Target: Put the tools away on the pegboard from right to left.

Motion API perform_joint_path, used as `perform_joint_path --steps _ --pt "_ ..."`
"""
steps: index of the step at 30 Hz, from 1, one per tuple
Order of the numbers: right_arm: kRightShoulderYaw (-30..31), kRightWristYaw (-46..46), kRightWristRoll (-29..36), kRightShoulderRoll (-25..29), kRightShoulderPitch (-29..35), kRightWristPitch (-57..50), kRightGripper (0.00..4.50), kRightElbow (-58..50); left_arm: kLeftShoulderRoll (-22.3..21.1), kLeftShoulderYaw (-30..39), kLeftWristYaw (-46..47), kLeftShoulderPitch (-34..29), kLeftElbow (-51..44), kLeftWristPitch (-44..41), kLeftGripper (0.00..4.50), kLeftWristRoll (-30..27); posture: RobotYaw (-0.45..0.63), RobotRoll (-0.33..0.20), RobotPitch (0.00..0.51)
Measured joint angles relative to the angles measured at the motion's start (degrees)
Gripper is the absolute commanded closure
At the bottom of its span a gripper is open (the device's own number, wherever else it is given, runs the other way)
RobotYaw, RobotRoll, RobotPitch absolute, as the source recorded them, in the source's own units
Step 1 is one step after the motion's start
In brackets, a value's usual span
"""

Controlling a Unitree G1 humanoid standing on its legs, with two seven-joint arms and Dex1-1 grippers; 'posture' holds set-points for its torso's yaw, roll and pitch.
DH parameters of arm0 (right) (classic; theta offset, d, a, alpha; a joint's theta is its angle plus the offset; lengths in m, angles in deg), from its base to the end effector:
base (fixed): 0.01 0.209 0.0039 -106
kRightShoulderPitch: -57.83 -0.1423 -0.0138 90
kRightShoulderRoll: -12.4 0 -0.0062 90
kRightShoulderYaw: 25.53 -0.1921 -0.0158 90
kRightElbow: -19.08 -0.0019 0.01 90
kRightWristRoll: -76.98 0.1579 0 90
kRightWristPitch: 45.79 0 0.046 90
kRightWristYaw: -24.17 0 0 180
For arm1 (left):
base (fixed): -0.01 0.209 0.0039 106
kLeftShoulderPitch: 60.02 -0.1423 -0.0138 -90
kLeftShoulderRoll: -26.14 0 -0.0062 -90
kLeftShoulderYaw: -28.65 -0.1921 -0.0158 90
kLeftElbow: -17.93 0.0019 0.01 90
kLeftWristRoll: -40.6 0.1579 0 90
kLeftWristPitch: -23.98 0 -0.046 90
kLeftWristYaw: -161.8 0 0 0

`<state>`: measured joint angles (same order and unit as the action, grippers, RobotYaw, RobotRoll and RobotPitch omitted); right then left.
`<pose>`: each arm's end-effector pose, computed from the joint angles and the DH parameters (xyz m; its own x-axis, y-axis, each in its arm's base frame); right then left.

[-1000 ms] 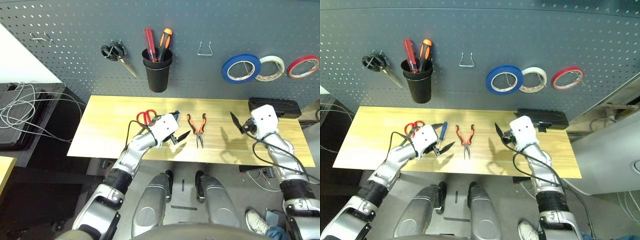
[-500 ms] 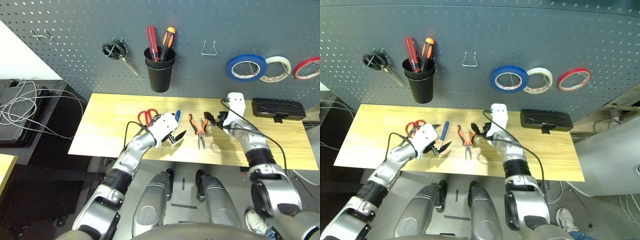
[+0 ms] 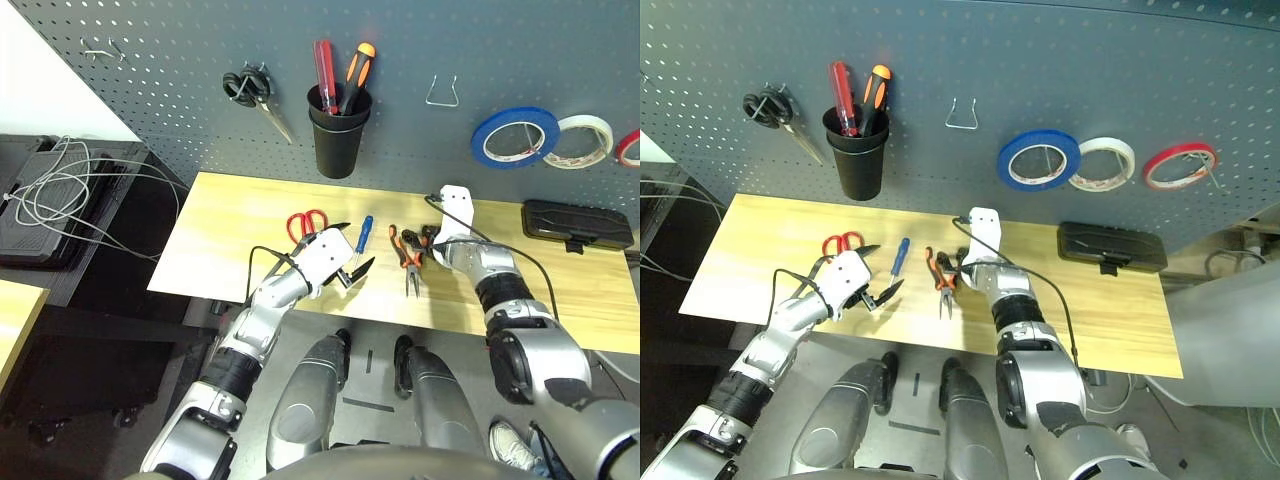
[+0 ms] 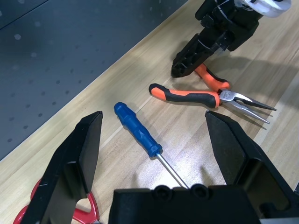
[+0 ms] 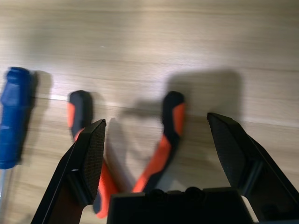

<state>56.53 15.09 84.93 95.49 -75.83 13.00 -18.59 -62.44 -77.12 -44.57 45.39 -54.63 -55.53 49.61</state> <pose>0.3466 -0.1687 0.0479 0.7616 0.1537 -0.6296 -0.0821 0.9865 0.1416 0.2690 0.1388 0.0366 0.7259 -0.6698 -0.1562 0.6601 0.6146 0.4320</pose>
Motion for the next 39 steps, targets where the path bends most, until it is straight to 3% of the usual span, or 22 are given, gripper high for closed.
perform_joint_path --steps 4,13,17,28,39 --pt "-0.3 1.8 0.0 0.0 -0.6 -1.3 0.92 0.4 0.0 0.0 0.3 0.0 0.0 0.2 0.00 0.0 0.17 0.000 0.304" --pt "0.1 0.3 0.2 -0.1 -0.6 -2.3 4.19 -0.2 0.1 1.1 0.3 0.5 0.2 6.8 0.00 -1.6 0.15 0.000 0.280" --pt "0.8 -2.2 0.2 -0.2 0.1 -2.7 4.25 -2.7 0.1 1.1 0.3 0.6 0.6 9.9 0.00 -2.3 0.14 0.000 0.258" --pt "4.4 -13.8 2.7 1.3 7.0 -2.2 4.25 -31.7 0.0 2.2 0.1 -1.9 -5.9 13.6 0.00 -6.1 0.12 0.000 0.246" --pt "3.9 -15.4 5.8 1.3 8.3 -0.6 4.25 -44.1 1.1 5.6 0.4 -1.7 -10.8 14.3 0.00 -10.8 0.09 0.000 0.230"
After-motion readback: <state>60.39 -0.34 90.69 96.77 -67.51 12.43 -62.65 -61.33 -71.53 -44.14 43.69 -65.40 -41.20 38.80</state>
